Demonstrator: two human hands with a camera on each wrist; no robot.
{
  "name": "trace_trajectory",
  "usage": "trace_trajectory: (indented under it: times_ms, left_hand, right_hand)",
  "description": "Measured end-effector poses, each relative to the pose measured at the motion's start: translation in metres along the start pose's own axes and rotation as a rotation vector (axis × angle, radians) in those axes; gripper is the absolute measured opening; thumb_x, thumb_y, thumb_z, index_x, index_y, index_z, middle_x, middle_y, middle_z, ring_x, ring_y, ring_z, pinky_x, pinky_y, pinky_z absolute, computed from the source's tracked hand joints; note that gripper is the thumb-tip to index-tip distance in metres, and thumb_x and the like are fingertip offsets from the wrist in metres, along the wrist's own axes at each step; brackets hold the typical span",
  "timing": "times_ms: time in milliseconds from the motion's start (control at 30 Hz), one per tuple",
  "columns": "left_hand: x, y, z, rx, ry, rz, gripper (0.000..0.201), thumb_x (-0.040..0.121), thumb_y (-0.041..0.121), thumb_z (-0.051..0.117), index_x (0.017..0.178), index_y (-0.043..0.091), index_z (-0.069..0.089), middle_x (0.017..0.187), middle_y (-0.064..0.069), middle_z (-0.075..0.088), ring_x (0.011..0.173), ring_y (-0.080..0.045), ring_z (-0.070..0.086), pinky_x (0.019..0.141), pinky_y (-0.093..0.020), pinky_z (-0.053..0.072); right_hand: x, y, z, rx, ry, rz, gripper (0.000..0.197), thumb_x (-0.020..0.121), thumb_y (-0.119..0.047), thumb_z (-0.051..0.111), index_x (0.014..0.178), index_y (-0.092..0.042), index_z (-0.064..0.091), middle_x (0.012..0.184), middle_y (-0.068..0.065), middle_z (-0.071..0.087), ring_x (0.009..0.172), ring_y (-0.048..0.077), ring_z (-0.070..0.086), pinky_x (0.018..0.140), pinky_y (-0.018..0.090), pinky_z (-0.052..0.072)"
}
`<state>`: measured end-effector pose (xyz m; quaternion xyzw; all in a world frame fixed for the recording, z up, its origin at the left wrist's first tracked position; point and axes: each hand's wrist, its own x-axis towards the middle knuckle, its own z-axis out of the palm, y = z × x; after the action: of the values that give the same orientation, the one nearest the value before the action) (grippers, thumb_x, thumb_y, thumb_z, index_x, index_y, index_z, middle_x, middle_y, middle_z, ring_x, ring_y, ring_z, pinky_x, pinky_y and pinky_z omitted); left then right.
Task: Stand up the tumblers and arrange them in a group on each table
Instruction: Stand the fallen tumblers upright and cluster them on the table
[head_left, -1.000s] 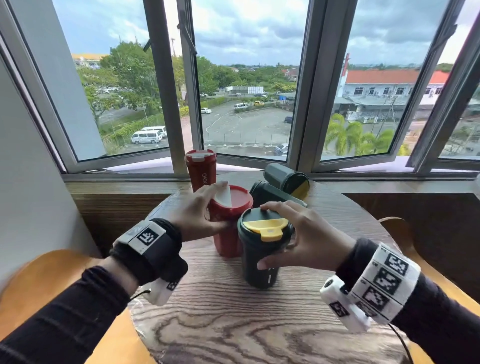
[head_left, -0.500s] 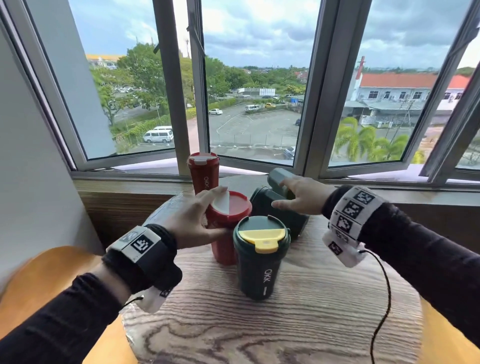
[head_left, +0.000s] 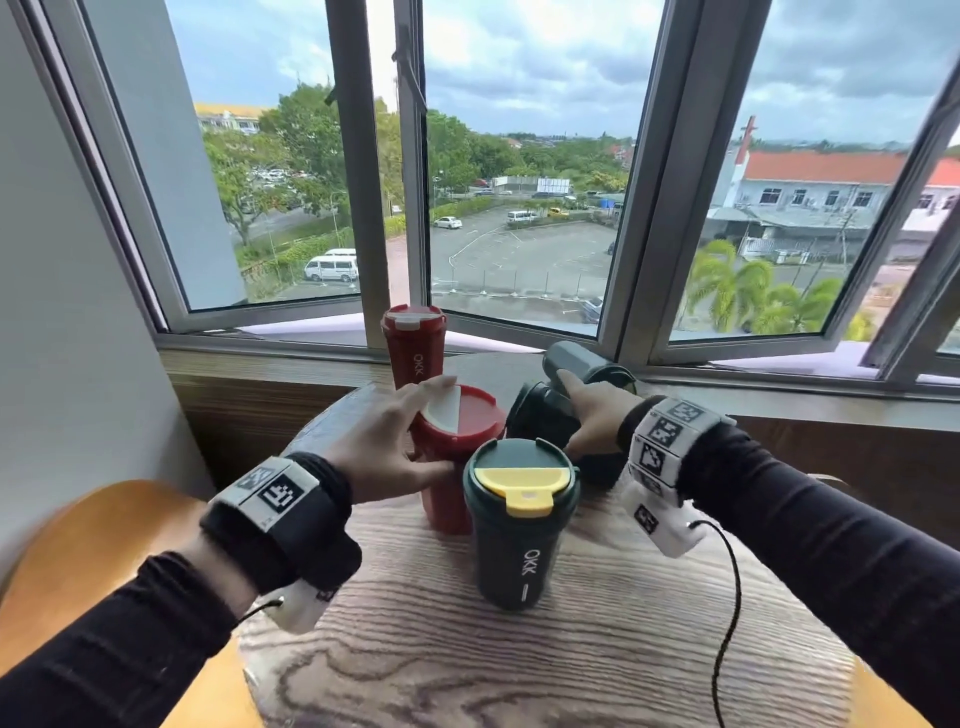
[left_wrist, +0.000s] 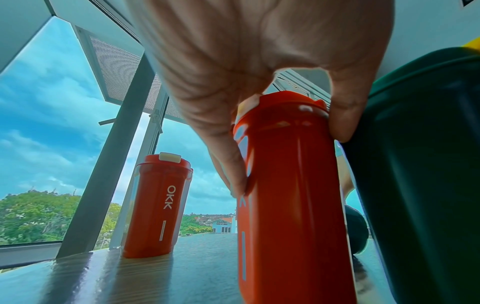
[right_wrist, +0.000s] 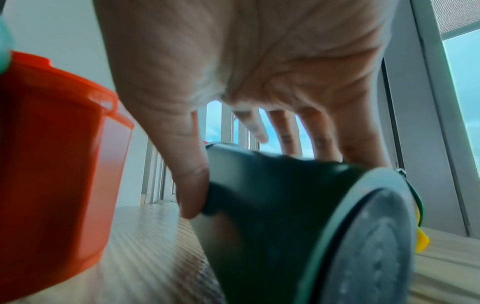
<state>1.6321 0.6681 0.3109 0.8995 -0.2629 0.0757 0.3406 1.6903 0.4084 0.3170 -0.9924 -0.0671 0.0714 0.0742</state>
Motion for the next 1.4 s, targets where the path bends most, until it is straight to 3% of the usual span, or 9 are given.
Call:
trace_trajectory:
  times_ms: [200,467,767,833,933,1133,1233,1333,1400]
  left_hand:
    - [0.001,0.000,0.000,0.010,0.005,0.006,0.088,0.071,0.029,0.078,0.143,0.020,0.029,0.139,0.000,0.044,0.123,-0.007,0.041,0.102,-0.029,0.041]
    - [0.001,-0.003,0.002,0.032,0.011,0.020,0.088,0.071,0.028,0.078,0.144,0.020,0.029,0.136,-0.002,0.046,0.120,-0.009,0.044,0.101,-0.027,0.039]
    - [0.002,-0.004,0.002,0.030,0.016,0.035,0.091,0.066,0.038,0.074,0.143,0.019,0.030,0.139,-0.002,0.045,0.123,-0.008,0.041,0.101,-0.020,0.032]
    - [0.001,-0.005,0.003,0.013,0.016,0.039,0.090,0.067,0.036,0.074,0.143,0.019,0.030,0.140,-0.003,0.045,0.125,-0.010,0.042,0.103,-0.021,0.033]
    - [0.001,-0.005,0.002,0.011,0.018,0.040,0.090,0.064,0.039,0.071,0.143,0.020,0.031,0.140,-0.002,0.045,0.125,-0.009,0.041,0.107,-0.031,0.036]
    - [0.001,-0.006,0.002,0.011,0.007,0.043,0.090,0.066,0.038,0.073,0.143,0.019,0.030,0.141,-0.003,0.044,0.125,-0.010,0.042,0.106,-0.028,0.035]
    - [0.001,-0.006,0.002,0.016,0.005,0.039,0.091,0.065,0.041,0.071,0.143,0.020,0.030,0.141,-0.003,0.044,0.125,-0.013,0.043,0.106,-0.029,0.035]
    - [0.000,-0.005,0.002,0.010,0.002,0.039,0.092,0.063,0.043,0.070,0.143,0.020,0.030,0.141,-0.003,0.044,0.125,-0.011,0.043,0.106,-0.030,0.037]
    - [0.000,-0.005,0.002,0.012,0.004,0.042,0.092,0.063,0.045,0.070,0.143,0.021,0.030,0.140,-0.002,0.046,0.124,-0.012,0.045,0.105,-0.028,0.036]
  right_hand:
    - [-0.017,0.024,0.005,0.287,0.109,-0.133,0.132,0.050,-0.041,0.079,0.130,-0.061,-0.024,0.118,0.016,0.052,0.106,0.031,0.055,0.097,0.043,0.047]
    - [-0.057,0.036,0.012,0.455,0.209,-0.245,0.109,0.054,-0.032,0.085,0.137,-0.052,0.017,0.116,0.008,0.057,0.096,0.025,0.062,0.084,0.039,0.055]
    - [-0.074,0.038,0.025,0.514,0.309,-0.306,0.088,0.058,-0.037,0.078,0.123,-0.061,0.023,0.124,0.010,0.046,0.104,0.025,0.056,0.083,0.029,0.054]
    - [-0.074,0.039,0.028,0.525,0.398,-0.300,0.089,0.056,-0.035,0.083,0.119,-0.053,0.021,0.122,0.012,0.045,0.104,0.028,0.055,0.084,0.021,0.048]
    - [-0.071,0.042,0.039,0.565,0.459,-0.281,0.109,0.050,-0.047,0.084,0.127,-0.024,0.010,0.119,0.014,0.047,0.109,0.034,0.051,0.094,0.038,0.048]
    - [-0.082,0.044,0.043,0.502,0.422,-0.290,0.112,0.058,-0.041,0.085,0.125,-0.004,0.003,0.117,0.010,0.045,0.106,0.026,0.050,0.086,-0.002,0.032]
    - [-0.098,0.041,0.032,0.452,0.425,-0.310,0.100,0.066,-0.029,0.082,0.127,-0.001,0.008,0.100,-0.005,0.048,0.086,0.001,0.054,0.072,-0.008,0.031]
    - [-0.107,0.044,0.020,0.481,0.409,-0.283,0.095,0.063,-0.020,0.082,0.131,-0.010,0.017,0.100,-0.007,0.053,0.079,-0.008,0.056,0.072,-0.005,0.037]
    - [-0.105,0.051,0.015,0.562,0.355,-0.285,0.104,0.058,-0.025,0.083,0.137,-0.025,0.014,0.122,0.004,0.054,0.100,0.011,0.060,0.094,0.015,0.047]
